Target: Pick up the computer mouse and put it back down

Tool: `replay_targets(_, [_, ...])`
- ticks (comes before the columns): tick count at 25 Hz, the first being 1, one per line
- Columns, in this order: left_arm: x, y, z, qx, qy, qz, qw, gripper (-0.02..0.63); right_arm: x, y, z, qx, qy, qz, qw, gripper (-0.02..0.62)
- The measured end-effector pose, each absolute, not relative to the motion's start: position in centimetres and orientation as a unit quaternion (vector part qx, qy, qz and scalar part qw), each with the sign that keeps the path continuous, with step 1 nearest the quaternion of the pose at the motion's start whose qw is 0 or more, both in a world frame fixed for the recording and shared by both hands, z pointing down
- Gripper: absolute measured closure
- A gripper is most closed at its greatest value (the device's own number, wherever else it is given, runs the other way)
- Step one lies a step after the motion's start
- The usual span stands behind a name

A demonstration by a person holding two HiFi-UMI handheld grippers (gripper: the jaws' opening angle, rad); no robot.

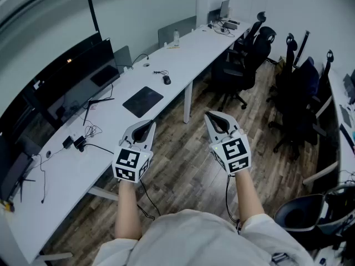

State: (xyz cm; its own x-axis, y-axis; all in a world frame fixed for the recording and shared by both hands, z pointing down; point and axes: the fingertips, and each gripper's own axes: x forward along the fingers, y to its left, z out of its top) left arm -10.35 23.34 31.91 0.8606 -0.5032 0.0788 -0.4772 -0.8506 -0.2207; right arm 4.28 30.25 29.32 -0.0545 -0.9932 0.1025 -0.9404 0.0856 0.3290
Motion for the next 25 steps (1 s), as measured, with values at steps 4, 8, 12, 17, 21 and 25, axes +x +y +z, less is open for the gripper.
replay_targets(4, [-10.5, 23.2, 31.6, -0.963, 0.248, -0.060, 0.092, 0.594, 3.8, 29.9, 29.3, 0.671, -0.724, -0.083, 0.140, 0.583])
replay_targets(8, [-11.8, 22.6, 31.7, -0.965, 0.245, -0.053, 0.081, 0.594, 2.5, 29.3, 29.4, 0.661, -0.738, -0.071, 0.116, 0.583])
replay_targets(12, [-13.8, 21.3, 32.6, -0.965, 0.243, -0.060, 0.079, 0.594, 0.9, 28.3, 29.9, 0.663, -0.737, -0.070, 0.113, 0.583])
replay_targets(17, [-15.7, 19.0, 34.4, -0.967, 0.237, -0.071, 0.068, 0.594, 0.0, 26.5, 31.3, 0.676, -0.725, -0.055, 0.117, 0.583])
replay_targets(21, [-15.8, 16.7, 35.3, -0.965, 0.239, -0.079, 0.066, 0.594, 0.4, 24.4, 32.4, 0.675, -0.725, -0.046, 0.127, 0.583])
replay_targets(25, [-14.2, 13.4, 36.4, -0.965, 0.240, -0.086, 0.056, 0.594, 2.1, 21.4, 33.1, 0.675, -0.724, -0.041, 0.133, 0.583])
